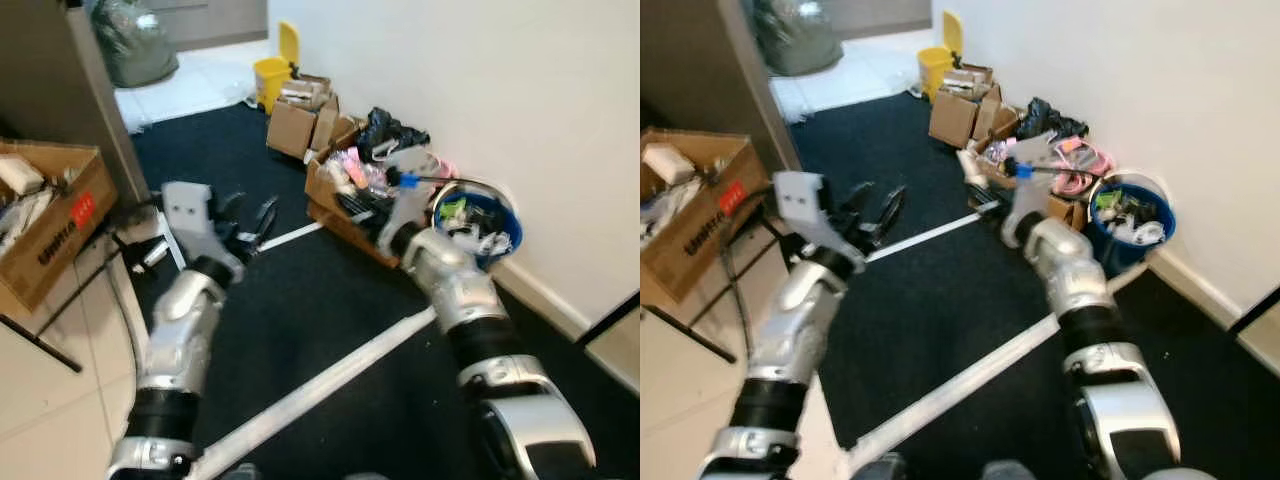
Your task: Picking trash to rubbish bin
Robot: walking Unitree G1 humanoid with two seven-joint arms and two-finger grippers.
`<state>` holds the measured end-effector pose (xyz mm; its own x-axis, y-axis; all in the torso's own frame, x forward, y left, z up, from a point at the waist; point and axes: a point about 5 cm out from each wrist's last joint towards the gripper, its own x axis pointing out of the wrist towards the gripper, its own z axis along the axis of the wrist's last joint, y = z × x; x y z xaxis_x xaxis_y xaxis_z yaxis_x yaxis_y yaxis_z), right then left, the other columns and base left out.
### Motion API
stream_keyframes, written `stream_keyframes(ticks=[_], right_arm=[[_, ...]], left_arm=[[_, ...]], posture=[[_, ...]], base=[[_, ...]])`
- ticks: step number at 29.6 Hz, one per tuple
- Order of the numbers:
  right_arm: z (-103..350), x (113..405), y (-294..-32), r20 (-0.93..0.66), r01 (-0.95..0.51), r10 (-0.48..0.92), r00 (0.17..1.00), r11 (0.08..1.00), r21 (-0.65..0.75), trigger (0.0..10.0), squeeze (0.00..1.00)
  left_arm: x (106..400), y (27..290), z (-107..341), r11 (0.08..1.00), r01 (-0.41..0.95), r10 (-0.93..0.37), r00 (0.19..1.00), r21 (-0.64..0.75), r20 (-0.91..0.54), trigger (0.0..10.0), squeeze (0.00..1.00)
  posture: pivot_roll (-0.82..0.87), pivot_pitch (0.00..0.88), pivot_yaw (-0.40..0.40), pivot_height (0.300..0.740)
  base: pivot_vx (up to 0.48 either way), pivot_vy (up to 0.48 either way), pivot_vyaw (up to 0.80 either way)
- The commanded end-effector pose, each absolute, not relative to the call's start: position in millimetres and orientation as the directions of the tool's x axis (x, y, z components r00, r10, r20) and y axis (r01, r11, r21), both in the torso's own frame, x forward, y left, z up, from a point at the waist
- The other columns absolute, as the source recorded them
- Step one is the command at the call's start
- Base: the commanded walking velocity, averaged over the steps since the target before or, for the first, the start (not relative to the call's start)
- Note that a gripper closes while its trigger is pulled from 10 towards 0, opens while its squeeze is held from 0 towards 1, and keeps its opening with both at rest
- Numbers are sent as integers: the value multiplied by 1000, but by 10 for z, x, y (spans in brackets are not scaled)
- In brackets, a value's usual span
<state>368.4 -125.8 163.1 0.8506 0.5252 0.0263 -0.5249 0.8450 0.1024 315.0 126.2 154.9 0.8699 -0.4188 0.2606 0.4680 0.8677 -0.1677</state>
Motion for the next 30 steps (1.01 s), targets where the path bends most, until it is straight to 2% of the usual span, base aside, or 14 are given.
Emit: stream_keyframes(ticks=[1, 23, 30], right_arm=[[1631, 3685, -1145, 25, -547, 548, 836, 829, 116, 10000, 0], [1616, 3682, -1148, 23, -546, 547, 837, 829, 123, 10000, 0], [1617, 3684, -1142, 17, -550, 552, 833, 827, 119, 10000, 0]], left_arm=[[3152, 1325, 1524, 877, 448, -402, 882, -173, 247, 10000, 0], [3147, 1314, 1509, 872, 459, -415, 877, -167, 244, 10000, 0], [3150, 1313, 1515, 872, 460, -416, 876, -165, 244, 10000, 0]], posture=[[-84, 0, -53, 740], [-81, 0, -57, 740], [-80, 0, -56, 740]], base=[[472, 0, 0], [472, 0, 0], [472, 0, 800]])
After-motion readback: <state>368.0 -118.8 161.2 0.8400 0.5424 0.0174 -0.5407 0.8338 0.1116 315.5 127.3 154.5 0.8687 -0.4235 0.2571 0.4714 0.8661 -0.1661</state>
